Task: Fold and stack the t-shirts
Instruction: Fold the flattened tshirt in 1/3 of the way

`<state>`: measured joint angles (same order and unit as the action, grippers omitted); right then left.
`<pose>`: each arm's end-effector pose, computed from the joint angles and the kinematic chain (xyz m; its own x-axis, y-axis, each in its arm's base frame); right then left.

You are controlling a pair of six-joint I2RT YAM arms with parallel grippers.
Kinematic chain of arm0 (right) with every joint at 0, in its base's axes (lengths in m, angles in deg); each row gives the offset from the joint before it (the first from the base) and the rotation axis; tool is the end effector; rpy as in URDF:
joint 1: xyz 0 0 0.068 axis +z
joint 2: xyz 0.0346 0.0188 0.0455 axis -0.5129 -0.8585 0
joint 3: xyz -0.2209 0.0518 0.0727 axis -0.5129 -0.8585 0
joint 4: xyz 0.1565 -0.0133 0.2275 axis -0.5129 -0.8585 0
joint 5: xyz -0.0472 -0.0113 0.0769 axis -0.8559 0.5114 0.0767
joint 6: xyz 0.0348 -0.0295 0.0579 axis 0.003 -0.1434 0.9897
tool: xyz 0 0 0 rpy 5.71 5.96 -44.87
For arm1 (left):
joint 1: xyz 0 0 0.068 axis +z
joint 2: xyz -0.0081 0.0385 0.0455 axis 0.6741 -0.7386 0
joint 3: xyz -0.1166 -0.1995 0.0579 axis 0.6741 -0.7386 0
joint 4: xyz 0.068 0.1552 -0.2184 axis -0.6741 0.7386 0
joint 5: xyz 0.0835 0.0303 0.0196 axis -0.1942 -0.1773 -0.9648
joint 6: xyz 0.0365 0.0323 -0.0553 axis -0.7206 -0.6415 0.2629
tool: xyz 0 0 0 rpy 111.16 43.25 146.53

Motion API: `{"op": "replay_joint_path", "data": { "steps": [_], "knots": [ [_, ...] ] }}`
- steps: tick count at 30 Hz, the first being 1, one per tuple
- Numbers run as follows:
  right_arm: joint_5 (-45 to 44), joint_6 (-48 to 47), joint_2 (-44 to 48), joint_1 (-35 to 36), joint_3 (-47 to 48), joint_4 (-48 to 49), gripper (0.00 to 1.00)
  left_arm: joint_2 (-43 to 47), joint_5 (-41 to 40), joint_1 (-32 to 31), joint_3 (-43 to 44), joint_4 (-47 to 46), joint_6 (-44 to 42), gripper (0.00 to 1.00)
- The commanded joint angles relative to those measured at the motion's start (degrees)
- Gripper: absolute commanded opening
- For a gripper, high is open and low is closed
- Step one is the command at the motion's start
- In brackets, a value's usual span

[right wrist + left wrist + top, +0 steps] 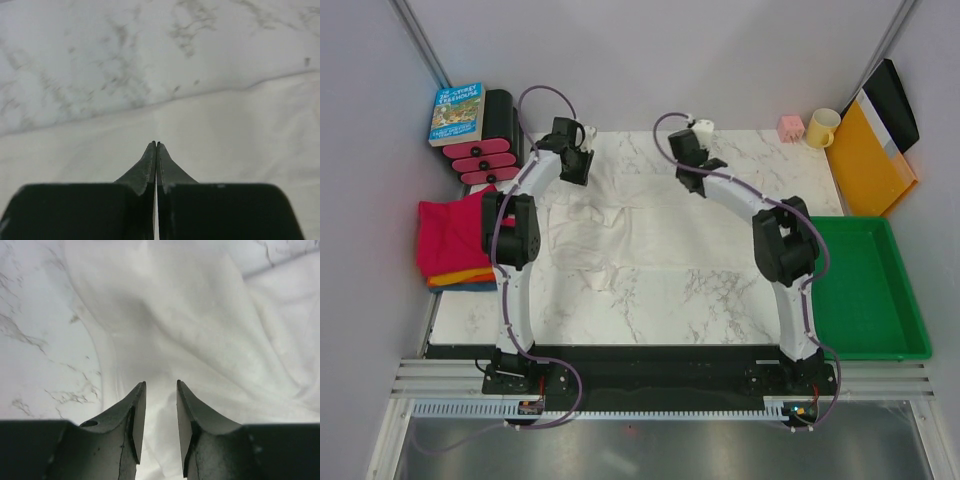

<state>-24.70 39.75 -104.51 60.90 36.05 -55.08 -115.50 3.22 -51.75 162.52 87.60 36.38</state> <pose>0.4558 0.2263 0.1791 -0.5088 0.1321 -0.8507 0.1700 0.9841 0.0512 0.5012 -0.0869 0.1400 -0.7774 0.2787 -0.5639 0.3193 0.9472 0.0279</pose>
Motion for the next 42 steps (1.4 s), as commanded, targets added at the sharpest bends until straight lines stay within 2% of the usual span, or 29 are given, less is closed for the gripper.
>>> {"op": "replay_joint_path", "data": {
  "steps": [1,13,15,29,33,35,36,38,39,40,42],
  "knots": [
    [1.88,1.18,-7.95,-7.01,7.19,-9.99,0.00,-4.16,-1.70,0.14,7.08,1.58,1.00,0.37],
    [2.94,2.41,-11.82,-9.21,6.32,-10.87,0.00,-10.14,-3.73,0.22,12.45,6.15,-0.76,0.37],
    [2.94,2.58,-11.82,-9.56,5.79,-11.58,0.00,-11.72,-7.05,0.40,14.73,8.25,-1.11,0.37],
    [2.85,5.48,-14.37,-15.71,5.88,-17.82,0.00,-14.28,-10.49,6.55,16.76,12.04,-0.23,0.37],
    [3.99,4.79,-14.55,-15.80,6.23,-17.38,0.00,-13.67,-8.22,6.55,16.85,12.04,-0.14,0.37],
    [6.01,3.30,-12.54,-15.72,4.83,-13.53,0.01,-12.61,-4.72,6.55,16.76,11.78,0.21,0.40],
    [6.45,3.03,-11.05,-15.63,1.87,-11.60,0.04,-10.43,-4.00,6.55,16.50,11.60,0.73,0.43],
    [7.42,3.11,-4.38,-15.54,-2.80,-3.00,0.20,-7.09,0.21,6.73,14.06,8.62,2.13,0.55],
    [8.55,3.29,-1.83,-15.45,-6.39,-0.44,0.29,-5.25,1.36,6.82,12.91,6.96,3.45,0.58],
    [9.00,3.55,2.46,-15.28,-7.47,3.24,0.43,-1.14,2.24,6.90,11.77,5.73,4.16,0.61],
    [9.18,3.20,5.48,-14.84,-6.87,3.36,0.57,2.14,4.44,6.99,10.00,4.04,6.00,0.66]
  ]
}}
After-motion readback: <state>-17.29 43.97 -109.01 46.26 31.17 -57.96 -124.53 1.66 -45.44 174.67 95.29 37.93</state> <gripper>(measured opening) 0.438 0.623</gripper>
